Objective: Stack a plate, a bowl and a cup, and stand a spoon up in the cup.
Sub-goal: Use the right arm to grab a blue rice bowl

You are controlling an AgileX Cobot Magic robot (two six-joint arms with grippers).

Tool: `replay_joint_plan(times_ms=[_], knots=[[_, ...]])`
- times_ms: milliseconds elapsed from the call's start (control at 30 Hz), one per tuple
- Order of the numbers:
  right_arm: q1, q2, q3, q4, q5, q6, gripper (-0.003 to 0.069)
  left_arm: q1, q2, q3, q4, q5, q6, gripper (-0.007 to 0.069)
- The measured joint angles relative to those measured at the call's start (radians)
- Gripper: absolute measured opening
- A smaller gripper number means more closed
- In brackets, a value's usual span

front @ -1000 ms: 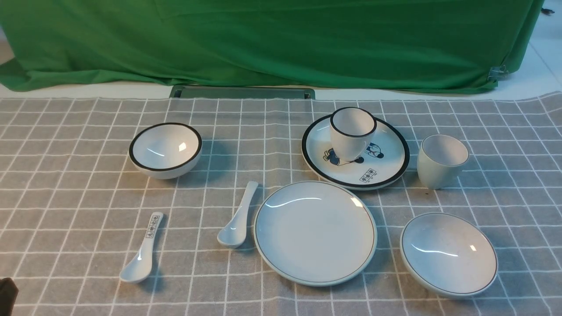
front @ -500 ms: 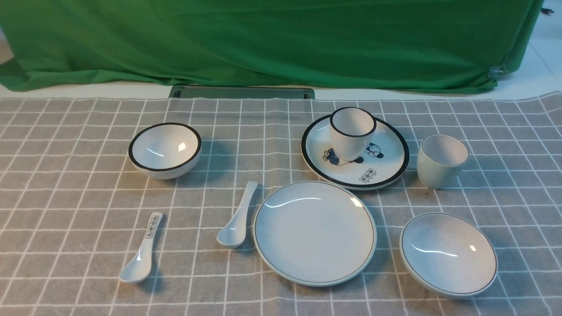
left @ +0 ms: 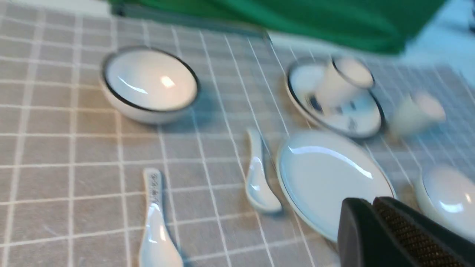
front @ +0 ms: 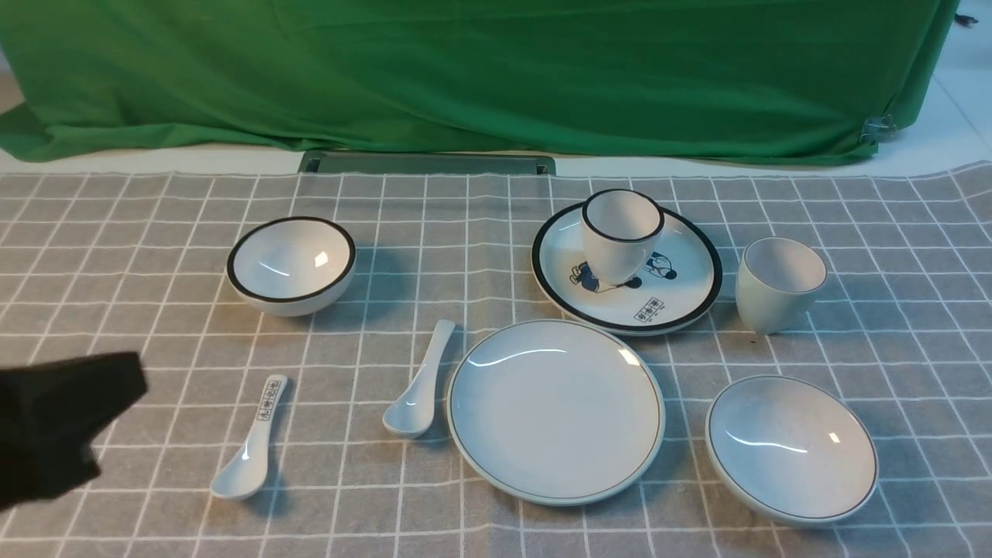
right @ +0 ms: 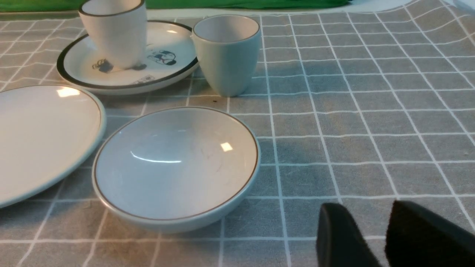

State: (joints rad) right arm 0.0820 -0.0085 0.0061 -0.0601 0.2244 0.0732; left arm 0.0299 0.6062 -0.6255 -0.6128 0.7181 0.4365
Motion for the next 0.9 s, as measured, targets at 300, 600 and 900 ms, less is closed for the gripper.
replay_joint_plan(times_ms=[300,600,900], knots=[[0.0,0.0,0.0,-0.011,0.0,-0.059,0.0242,-0.316,0.351,-0.091,0.056,-0.038,0.075,0.0017],[0.0,0.0,0.0,0.005,-0.015,-0.175,0.0242,-0.438,0.48,-0.173,0.064,-0.046,0.137,0.0017],[0.0,0.0,0.0,0.177,-0.159,0.169,0.0242,-0.438,0.419,-0.175,0.064,-0.065,0.193,0.0017]])
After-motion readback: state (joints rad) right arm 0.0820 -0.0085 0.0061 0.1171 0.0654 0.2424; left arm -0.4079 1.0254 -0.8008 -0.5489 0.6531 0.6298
